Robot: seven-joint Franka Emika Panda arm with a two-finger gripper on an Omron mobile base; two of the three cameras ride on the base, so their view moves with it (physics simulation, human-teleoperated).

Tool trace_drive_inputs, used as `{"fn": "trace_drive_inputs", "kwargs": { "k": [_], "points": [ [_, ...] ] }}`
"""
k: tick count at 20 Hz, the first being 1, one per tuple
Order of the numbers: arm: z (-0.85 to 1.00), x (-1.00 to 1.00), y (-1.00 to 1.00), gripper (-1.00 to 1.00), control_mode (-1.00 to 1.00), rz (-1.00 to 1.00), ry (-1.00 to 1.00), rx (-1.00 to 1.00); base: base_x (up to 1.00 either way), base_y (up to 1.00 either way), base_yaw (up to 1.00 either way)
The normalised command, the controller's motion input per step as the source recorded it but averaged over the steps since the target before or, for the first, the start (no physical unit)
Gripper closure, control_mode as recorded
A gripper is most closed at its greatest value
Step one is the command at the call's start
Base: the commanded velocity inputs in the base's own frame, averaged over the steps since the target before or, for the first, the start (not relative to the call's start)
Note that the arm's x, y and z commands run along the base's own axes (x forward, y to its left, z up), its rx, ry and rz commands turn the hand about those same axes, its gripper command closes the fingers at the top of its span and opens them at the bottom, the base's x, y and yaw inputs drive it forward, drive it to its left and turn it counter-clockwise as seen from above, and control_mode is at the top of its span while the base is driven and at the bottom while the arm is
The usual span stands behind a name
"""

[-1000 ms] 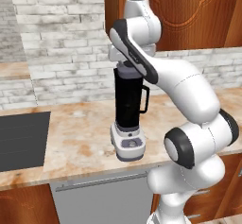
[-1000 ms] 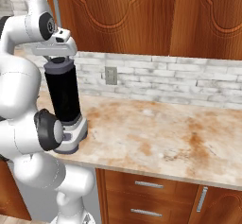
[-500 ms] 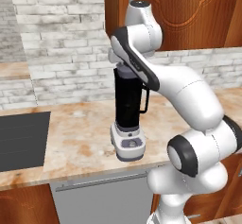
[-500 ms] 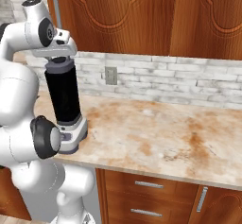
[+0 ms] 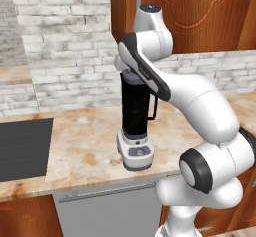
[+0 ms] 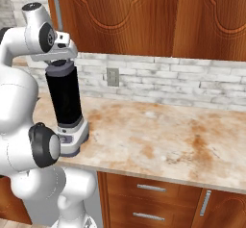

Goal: Open the blender lid, put the banana in the blender, close the lid, and start the blender.

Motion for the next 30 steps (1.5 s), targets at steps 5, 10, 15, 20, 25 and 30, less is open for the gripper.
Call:
{"fn": "trace_drive_inputs", "kwargs": {
  "k": [5, 10, 15, 20, 25, 30],
  "points": [
    [-0.21, -0.08, 0.00, 1.00, -1.00, 0.11, 0.01, 0.02, 0.00, 0.00, 0.00],
    [0.01, -0.10, 0.00, 1.00, -1.00, 0.02, -0.04, 0.00, 0.00, 0.00, 0.00],
    [-0.17, 0.00, 0.05, 1.00, -1.00, -0.05, 0.00, 0.00, 0.00, 0.00, 0.00],
    [-0.28, 0.00, 0.00, 1.00, -1.00, -0.08, 0.00, 0.00, 0.00, 0.00, 0.00],
    [0.00, 0.03, 0.04, 1.00, -1.00, -0.07, -0.03, 0.01, 0.00, 0.00, 0.00],
    [-0.01, 0.07, 0.05, 1.00, -1.00, -0.12, 0.00, 0.00, 0.00, 0.00, 0.00]
  ]
}}
